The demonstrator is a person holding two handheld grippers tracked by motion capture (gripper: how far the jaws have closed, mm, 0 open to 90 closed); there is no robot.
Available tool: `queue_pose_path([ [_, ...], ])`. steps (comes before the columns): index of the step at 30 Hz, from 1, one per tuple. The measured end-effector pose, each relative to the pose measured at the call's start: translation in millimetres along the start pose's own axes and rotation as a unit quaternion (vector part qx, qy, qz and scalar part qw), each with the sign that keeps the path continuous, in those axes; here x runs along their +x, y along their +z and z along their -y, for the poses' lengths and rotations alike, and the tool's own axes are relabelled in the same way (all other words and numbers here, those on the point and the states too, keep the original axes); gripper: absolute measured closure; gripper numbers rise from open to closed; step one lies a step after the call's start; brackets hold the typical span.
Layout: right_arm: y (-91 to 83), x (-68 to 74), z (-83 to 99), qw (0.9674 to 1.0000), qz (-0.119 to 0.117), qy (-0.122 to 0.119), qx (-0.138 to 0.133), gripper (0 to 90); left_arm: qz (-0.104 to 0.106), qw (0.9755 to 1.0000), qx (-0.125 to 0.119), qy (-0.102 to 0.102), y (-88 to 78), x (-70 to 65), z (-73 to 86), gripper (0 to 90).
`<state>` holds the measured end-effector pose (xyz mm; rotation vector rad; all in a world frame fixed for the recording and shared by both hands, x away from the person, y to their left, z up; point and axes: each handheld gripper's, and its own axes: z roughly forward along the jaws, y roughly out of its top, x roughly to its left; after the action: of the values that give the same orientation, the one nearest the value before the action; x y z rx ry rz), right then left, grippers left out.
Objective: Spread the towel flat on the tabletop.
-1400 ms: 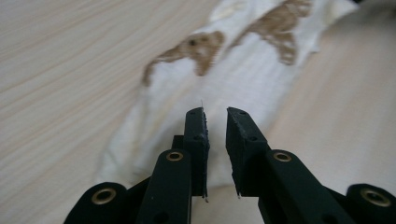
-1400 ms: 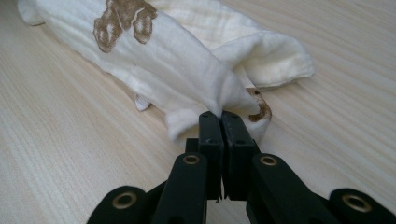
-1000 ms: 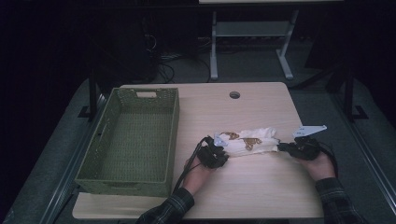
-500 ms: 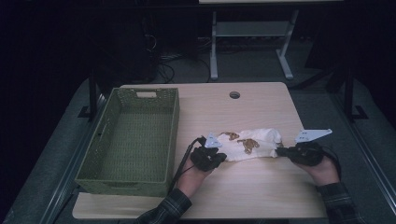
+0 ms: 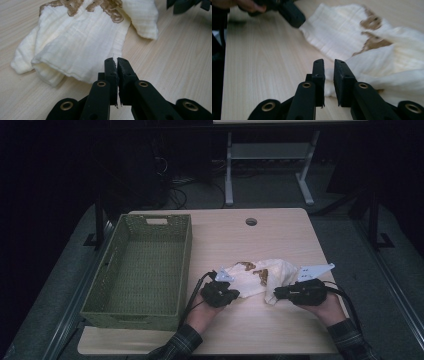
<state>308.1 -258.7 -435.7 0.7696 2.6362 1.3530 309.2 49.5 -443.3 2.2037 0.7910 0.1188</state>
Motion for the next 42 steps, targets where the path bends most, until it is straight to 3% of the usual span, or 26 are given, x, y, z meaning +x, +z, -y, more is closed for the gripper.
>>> queue_pose_path([
  [5, -10.2, -9.7, 8.3, 0.9994, 0.026, 0.021, 0.010, 79.2, -0.001, 1.0000, 0.000, -0.003, 1.2, 1.5, 0.7, 86.5],
  [11, -5.7, -5.3, 24.6, 0.9979, 0.039, 0.034, 0.040, 77.2, -0.002, 1.0000, 0.000, -0.003, 1.0, 3.3, 0.6, 86.5],
  [14, 3.0, -2.9, 26.8, 0.9961, 0.063, 0.025, 0.057, 72.0, -0.002, 1.0000, 0.002, -0.002, 1.7, 2.9, 0.2, 86.5],
  [16, 6.7, -5.2, 26.0, 0.9964, 0.063, 0.025, 0.051, 68.0, -0.002, 1.0000, 0.003, -0.001, 2.0, 2.4, 0.1, 86.5],
  [20, 14.0, -6.4, 24.8, 0.9958, 0.069, 0.013, 0.059, 68.6, -0.002, 1.0000, 0.002, 0.000, 2.2, 2.3, -0.1, 86.5],
  [25, 20.1, -12.2, 23.2, 0.9952, 0.064, 0.016, 0.072, 85.3, -0.001, 1.0000, 0.003, -0.001, 2.4, 3.0, -0.1, 86.5],
  [28, 15.4, -12.4, 23.1, 0.9954, 0.056, 0.015, 0.077, 86.4, -0.001, 1.0000, 0.003, 0.000, 1.6, 3.3, -0.5, 86.5],
  [31, 1.9, -5.8, 21.6, 0.9972, 0.039, 0.012, 0.063, 86.4, -0.002, 1.0000, 0.001, -0.001, 0.7, 3.6, -0.9, 86.5],
  [37, -26.0, 7.7, 15.4, 0.9973, 0.038, 0.005, 0.063, 86.2, -0.001, 1.0000, 0.000, -0.002, 0.1, 3.6, -1.1, 86.5],
  [40, -25.4, 7.3, 10.8, 0.9981, 0.025, -0.004, 0.057, 86.2, -0.001, 1.0000, 0.000, -0.002, -0.1, 3.8, -1.4, 86.5],
  [42, -19.9, 4.9, 3.1, 0.9975, 0.034, -0.016, 0.060, 86.3, 0.000, 1.0000, 0.000, -0.003, -0.1, 4.2, -1.5, 86.5],
])
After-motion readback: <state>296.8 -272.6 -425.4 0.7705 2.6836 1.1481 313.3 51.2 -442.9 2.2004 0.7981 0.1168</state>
